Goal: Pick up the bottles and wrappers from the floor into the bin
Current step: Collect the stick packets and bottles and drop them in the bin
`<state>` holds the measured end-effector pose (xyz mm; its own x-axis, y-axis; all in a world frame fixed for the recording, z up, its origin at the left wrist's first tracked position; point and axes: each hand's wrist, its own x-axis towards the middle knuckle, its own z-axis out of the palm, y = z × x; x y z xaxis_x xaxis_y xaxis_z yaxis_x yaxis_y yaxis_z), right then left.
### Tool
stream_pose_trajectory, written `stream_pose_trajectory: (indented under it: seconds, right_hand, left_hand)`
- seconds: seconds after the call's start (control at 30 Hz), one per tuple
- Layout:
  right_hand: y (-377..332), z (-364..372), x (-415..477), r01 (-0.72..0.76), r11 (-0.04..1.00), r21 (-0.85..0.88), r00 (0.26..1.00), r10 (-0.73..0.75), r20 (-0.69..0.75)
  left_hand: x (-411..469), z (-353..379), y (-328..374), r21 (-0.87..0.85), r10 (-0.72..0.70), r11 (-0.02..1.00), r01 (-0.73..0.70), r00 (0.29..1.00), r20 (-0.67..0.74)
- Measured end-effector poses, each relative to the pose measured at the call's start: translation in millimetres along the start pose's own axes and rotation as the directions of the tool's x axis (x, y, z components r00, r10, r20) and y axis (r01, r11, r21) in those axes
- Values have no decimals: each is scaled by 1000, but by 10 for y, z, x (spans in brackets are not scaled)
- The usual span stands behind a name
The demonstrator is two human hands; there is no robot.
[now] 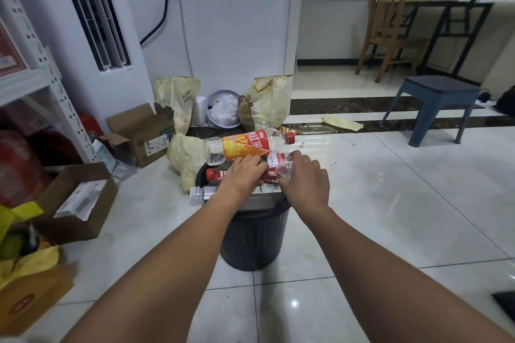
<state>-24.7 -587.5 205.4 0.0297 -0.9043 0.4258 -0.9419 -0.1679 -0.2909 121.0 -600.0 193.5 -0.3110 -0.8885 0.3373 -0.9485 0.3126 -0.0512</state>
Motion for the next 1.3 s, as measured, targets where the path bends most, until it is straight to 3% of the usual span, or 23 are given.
stream_pose_trajectory:
  seconds: [0.53,0.9,1.3]
  right_hand:
    - [47,-45,-55,2,1000,-19,1000,-2,19]
    - [-133,-152,-34,20,1000,-18,994,-18,109]
    - [-536,-8,-2,187,982,-19,976,-183,121]
  left_hand:
    - [-5,-79,14,60,20,998,-18,999,-41]
    - [-331,-308,-74,-64,-33,998,22,984,-176]
    - [-526,-537,-425,-29,-112,994,110,990,-82]
